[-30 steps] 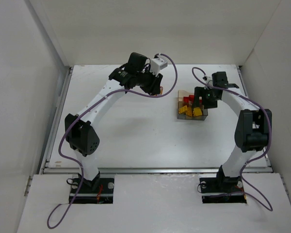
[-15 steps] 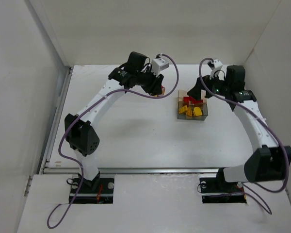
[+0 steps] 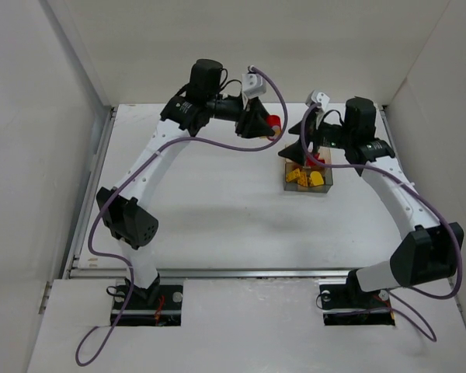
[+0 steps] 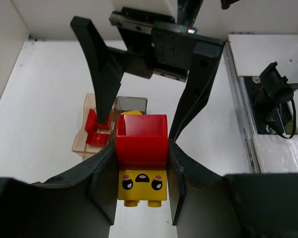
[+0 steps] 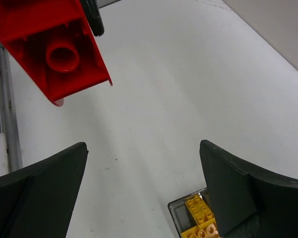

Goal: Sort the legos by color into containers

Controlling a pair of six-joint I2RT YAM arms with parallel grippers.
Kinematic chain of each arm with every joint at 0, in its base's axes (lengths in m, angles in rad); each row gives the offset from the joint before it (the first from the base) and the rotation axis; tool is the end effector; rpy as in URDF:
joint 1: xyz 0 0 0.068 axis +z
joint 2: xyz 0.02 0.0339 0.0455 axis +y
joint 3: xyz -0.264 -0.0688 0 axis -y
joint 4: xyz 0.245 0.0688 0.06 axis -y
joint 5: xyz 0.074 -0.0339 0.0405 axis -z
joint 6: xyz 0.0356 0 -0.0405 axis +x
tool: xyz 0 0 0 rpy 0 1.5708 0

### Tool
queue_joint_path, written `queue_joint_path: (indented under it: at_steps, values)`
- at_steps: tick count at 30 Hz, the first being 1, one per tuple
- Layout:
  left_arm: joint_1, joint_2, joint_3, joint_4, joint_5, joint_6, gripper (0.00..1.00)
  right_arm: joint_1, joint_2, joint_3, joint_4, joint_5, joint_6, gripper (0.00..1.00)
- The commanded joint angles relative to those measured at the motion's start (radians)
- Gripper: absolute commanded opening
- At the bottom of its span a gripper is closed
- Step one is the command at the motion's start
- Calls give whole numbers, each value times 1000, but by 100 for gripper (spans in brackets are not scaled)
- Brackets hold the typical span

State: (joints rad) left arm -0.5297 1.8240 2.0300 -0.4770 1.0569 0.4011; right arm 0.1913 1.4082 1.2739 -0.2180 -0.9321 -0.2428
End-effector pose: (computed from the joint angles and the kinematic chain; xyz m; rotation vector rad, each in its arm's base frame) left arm 0.3311 -0.2298 0.4534 1.4082 1.1570 -1.0519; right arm 0.3062 0.0884 0.3678 -0.9801 1.5821 0.8515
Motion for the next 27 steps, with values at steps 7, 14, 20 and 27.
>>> queue_joint_path:
  at_steps: [7, 14, 20, 27]
  values:
    - [-6, 3, 49, 75, 112, -18, 0, 33, -5, 150, 60, -177, -79, 97]
    - [-6, 3, 67, 84, 112, -28, 0, 53, 6, 168, 60, -218, -79, 92]
    - [-15, 3, 67, 84, 112, -28, 0, 73, 24, 177, 60, -209, -44, 64]
    - [-15, 3, 58, 66, 103, -19, 0, 73, 25, 186, 60, -186, -24, 28]
